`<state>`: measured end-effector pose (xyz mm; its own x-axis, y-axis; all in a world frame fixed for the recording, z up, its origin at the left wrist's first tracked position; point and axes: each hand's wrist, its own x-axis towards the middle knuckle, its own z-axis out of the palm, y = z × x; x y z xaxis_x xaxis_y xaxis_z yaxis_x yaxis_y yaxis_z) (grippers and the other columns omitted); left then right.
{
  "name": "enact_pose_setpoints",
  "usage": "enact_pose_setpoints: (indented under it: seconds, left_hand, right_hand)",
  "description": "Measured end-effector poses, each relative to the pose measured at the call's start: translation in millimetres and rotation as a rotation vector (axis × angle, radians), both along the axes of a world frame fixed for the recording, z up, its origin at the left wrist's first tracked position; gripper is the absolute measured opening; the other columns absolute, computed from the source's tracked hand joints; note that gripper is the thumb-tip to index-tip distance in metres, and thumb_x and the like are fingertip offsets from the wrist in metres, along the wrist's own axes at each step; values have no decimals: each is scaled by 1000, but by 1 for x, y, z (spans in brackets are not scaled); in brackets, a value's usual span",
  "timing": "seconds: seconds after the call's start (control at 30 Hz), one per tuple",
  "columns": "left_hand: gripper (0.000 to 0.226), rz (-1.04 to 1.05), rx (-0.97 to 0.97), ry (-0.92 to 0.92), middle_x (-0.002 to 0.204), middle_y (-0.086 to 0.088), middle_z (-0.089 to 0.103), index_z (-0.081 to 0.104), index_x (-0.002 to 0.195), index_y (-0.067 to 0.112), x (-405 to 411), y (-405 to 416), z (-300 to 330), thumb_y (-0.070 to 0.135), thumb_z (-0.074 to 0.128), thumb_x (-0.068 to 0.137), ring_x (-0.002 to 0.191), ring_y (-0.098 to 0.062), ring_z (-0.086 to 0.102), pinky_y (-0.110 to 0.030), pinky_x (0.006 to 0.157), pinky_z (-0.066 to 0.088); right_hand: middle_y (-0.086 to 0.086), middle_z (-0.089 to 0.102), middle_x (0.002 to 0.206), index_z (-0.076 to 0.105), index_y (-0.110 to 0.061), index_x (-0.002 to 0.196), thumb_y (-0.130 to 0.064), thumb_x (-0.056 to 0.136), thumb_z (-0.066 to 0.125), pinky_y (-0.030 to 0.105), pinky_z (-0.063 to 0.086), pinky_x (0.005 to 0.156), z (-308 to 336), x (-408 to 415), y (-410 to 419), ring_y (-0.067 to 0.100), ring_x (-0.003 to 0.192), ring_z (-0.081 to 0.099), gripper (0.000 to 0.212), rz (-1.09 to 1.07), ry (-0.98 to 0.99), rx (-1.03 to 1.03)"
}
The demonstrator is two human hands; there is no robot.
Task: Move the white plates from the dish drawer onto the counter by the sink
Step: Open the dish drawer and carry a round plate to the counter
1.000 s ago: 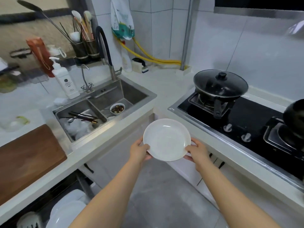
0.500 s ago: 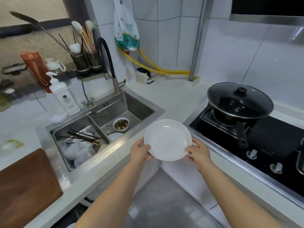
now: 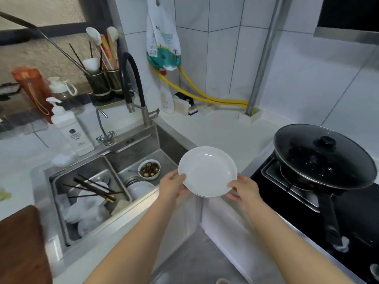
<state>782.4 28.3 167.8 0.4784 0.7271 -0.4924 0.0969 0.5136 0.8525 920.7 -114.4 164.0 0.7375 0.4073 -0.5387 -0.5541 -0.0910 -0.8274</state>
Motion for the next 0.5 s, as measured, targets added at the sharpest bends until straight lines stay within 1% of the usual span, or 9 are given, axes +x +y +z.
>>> enact_pose_setpoints:
  seconds: [0.07, 0.13, 0.2, 0.27, 0.33, 0.4, 0.47, 0.5]
  left_hand:
    - [40, 25, 13, 1, 102, -10, 66, 55, 130, 7, 17, 9, 3, 2, 56, 90, 46, -7, 67, -20, 46, 55]
    - [37, 49, 18, 8, 100, -8, 65, 57, 129, 9, 33, 15, 4, 5, 56, 92, 45, -7, 66, -18, 45, 55]
    - [38, 78, 25, 17, 101, -9, 65, 58, 129, 10, 48, 21, 2, 7, 57, 92, 52, -12, 66, -19, 48, 56]
    - [38, 101, 23, 26, 102, -10, 66, 57, 130, 11, 60, 28, -1, 8, 58, 91, 61, -16, 64, -23, 54, 58]
    - [38, 121, 10, 31, 103, -12, 66, 57, 129, 10, 70, 36, -2, 7, 57, 92, 66, -19, 64, -27, 60, 59]
    - [38, 134, 11, 37, 102, -13, 65, 56, 130, 9, 80, 46, -1, 6, 55, 92, 69, -22, 62, -31, 65, 59]
    - [37, 141, 8, 38, 102, -14, 64, 56, 130, 8, 90, 58, 1, 5, 54, 93, 71, -22, 61, -34, 72, 56]
    - [36, 139, 5, 34, 101, -14, 64, 56, 129, 7, 95, 65, 2, 4, 54, 93, 70, -21, 61, -34, 72, 56]
  right_hand:
    - [10, 58, 108, 54, -8, 126, 12, 79, 49, 24, 55, 45, 3, 19, 12, 14, 69, 60, 52, 39, -8, -4]
    - [11, 60, 114, 55, -10, 125, 10, 79, 49, 21, 54, 45, 5, 38, 22, 15, 72, 62, 50, 75, -16, -5]
    - [13, 61, 121, 56, -10, 125, 10, 79, 49, 22, 55, 46, 1, 57, 33, 18, 81, 65, 51, 99, -17, 2]
    - [14, 62, 120, 59, -11, 118, 11, 78, 49, 23, 56, 47, 1, 72, 44, 21, 83, 64, 47, 113, -30, -11]
    - [13, 61, 116, 59, -12, 118, 11, 78, 48, 25, 56, 50, 3, 83, 54, 22, 84, 63, 48, 131, -33, -21]
    - [11, 60, 113, 58, -10, 122, 11, 79, 47, 28, 56, 57, 3, 91, 64, 23, 87, 62, 50, 150, -32, -22]
    - [12, 61, 115, 58, -9, 123, 11, 79, 47, 33, 56, 65, 2, 99, 75, 25, 92, 62, 50, 156, -23, -23]
    - [12, 61, 116, 58, -8, 124, 11, 78, 47, 35, 56, 68, 0, 104, 82, 27, 95, 62, 50, 149, -17, -23]
